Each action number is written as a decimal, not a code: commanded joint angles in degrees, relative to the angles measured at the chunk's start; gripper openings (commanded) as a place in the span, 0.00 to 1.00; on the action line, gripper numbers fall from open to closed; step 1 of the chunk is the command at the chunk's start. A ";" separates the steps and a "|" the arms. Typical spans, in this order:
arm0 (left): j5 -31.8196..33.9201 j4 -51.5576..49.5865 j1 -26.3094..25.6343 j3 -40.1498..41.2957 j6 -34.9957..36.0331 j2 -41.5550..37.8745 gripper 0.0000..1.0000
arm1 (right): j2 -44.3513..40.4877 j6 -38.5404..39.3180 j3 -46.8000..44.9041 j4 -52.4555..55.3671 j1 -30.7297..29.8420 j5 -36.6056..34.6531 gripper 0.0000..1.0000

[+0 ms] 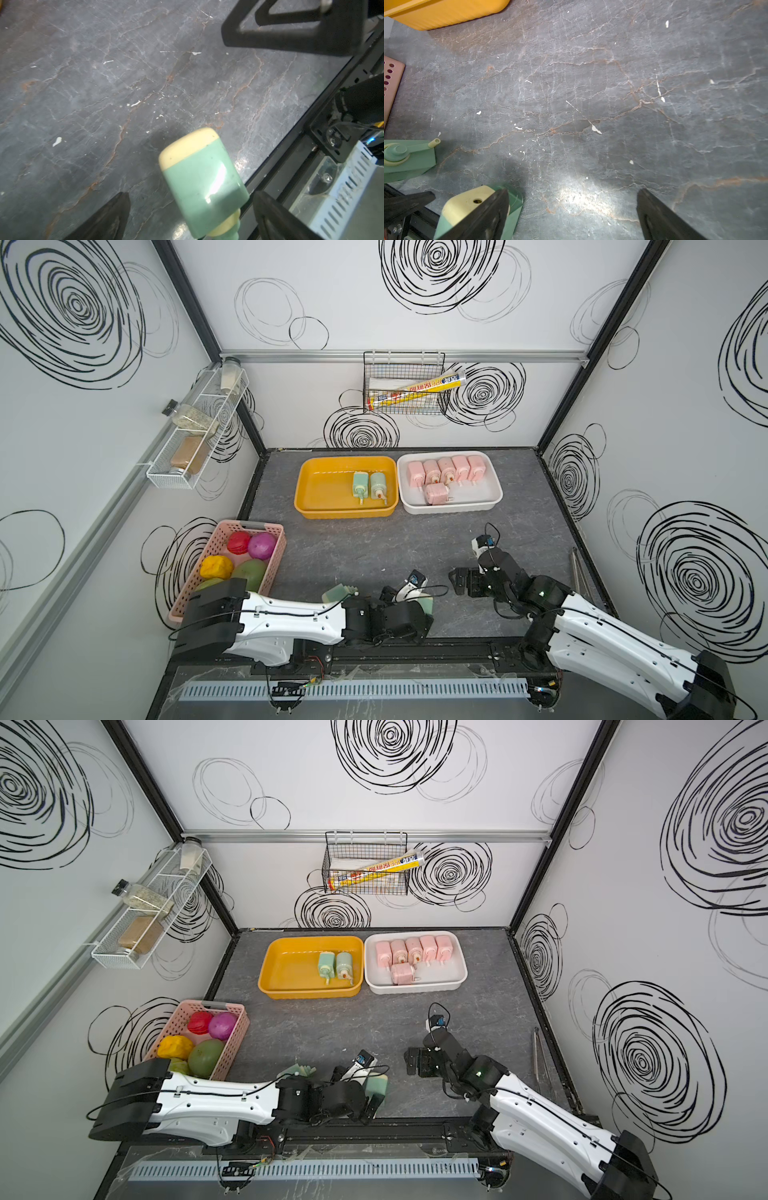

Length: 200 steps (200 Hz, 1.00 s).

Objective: Place the pencil sharpeners by color into the storage box
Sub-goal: Pick up the pencil sharpener from the center of the board.

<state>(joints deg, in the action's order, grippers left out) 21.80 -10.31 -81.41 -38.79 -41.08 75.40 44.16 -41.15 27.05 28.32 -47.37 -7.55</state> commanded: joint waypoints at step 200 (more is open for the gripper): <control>0.85 -2.87 -0.07 -8.78 0.08 12.06 0.63 | -0.66 1.67 -0.52 -0.88 0.20 0.86 1.00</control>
<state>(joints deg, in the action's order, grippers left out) 21.93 -12.75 -81.43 -46.30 -41.21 86.94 44.18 -40.62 27.03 28.27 -47.37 -7.40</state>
